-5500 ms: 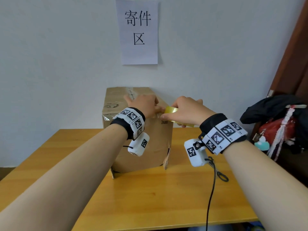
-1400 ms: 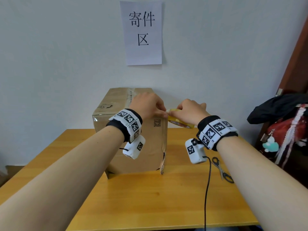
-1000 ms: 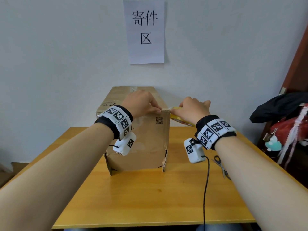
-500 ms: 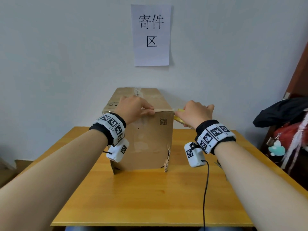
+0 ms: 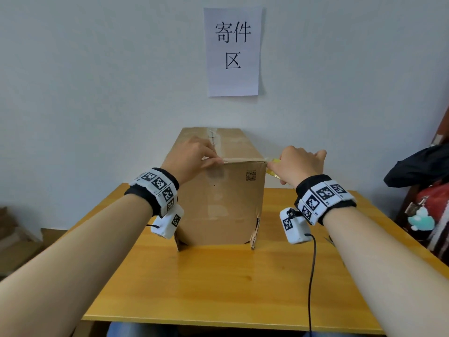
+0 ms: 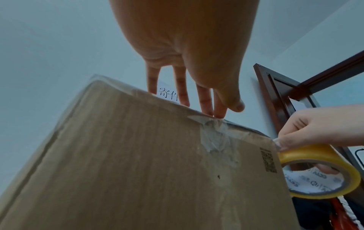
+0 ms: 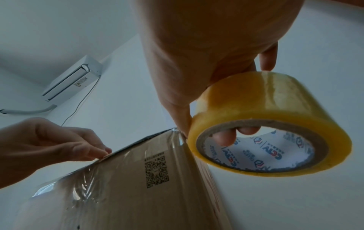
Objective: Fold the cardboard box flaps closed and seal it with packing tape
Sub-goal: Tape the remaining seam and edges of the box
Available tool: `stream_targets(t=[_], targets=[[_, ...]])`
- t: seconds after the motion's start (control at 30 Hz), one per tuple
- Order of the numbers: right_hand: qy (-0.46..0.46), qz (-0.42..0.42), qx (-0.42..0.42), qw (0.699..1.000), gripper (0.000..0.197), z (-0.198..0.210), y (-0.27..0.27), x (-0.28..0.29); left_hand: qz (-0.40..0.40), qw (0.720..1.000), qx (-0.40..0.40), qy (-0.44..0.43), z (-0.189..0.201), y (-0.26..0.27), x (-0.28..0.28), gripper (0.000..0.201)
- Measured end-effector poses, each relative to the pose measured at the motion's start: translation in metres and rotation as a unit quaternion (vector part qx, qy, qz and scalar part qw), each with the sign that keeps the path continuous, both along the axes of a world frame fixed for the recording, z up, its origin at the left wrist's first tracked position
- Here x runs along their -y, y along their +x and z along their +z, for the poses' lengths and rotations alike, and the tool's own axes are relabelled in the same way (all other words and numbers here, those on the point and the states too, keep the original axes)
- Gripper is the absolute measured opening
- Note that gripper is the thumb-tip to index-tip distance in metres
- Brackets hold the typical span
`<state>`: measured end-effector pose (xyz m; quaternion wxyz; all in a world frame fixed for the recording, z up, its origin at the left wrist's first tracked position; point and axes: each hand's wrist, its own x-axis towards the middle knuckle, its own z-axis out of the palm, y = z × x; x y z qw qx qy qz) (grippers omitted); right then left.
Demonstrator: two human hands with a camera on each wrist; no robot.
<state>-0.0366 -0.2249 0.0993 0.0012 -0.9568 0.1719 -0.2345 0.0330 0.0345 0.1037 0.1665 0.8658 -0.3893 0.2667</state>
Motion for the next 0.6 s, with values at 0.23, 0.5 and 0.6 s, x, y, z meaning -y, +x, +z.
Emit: stream_targets(t=[0.23, 0.5, 0.6], targets=[[0.029, 0.007, 0.005, 1.000, 0.054, -0.004, 0.000, 0.000, 0.031, 0.996, -0.021, -0.086, -0.005, 0.001, 0.015, 0.016], [0.033, 0.003, 0.007, 0.999, 0.053, -0.004, -0.002, 0.000, 0.024, 0.996, -0.037, -0.075, -0.009, 0.011, -0.019, 0.010], [0.034, 0.009, 0.008, 0.999, 0.053, -0.003, -0.002, -0.002, 0.067, 0.992, -0.024, -0.100, -0.013, 0.011, -0.025, 0.014]])
